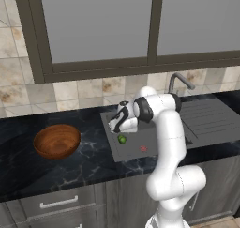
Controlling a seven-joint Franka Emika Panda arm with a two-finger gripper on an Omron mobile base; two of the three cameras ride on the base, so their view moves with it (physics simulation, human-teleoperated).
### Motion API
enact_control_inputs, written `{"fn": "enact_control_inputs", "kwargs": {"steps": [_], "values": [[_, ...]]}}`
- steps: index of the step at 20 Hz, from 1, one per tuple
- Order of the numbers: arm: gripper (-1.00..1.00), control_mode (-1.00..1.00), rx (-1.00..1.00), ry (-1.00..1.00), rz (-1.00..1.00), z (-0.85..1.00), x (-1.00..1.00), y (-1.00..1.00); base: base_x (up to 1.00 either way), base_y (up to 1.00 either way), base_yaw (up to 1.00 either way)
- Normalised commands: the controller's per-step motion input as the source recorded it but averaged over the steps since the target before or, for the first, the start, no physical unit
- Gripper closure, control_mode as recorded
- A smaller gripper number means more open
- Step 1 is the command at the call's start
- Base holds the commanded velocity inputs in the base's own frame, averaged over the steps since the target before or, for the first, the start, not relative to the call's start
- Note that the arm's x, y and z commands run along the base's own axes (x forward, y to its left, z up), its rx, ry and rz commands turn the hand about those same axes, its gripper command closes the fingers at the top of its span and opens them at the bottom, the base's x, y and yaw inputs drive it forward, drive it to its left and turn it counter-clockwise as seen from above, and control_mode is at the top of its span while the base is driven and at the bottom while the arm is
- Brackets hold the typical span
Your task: Pick the corns from the cabinet and place them in one bowl. Pick the avocado from the sink and place it in the other bowl.
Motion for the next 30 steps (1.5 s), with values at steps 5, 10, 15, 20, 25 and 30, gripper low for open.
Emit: {"fn": "enact_control_inputs", "kwargs": {"steps": [5,10,15,20,25,30], "values": [[-1.00,-1.00,0.02,0.08,0.00,0.00,-0.04,0.00,0.00,0.00,0.00],[-1.00,-1.00,0.00,0.04,0.00,0.00,-0.19,0.00,0.00,0.00,0.00],[-1.00,-1.00,0.00,0.01,0.02,0.00,-0.30,0.00,0.00,0.00,0.00],[-1.00,-1.00,0.00,0.01,0.00,0.00,-0.32,0.00,0.00,0.00,0.00],[-1.00,-1.00,0.00,0.00,0.00,-0.03,-0.13,0.00,0.00,0.00,0.00],[-1.00,-1.00,0.00,-0.07,0.00,-0.03,0.24,0.02,0.00,0.00,0.00]]}}
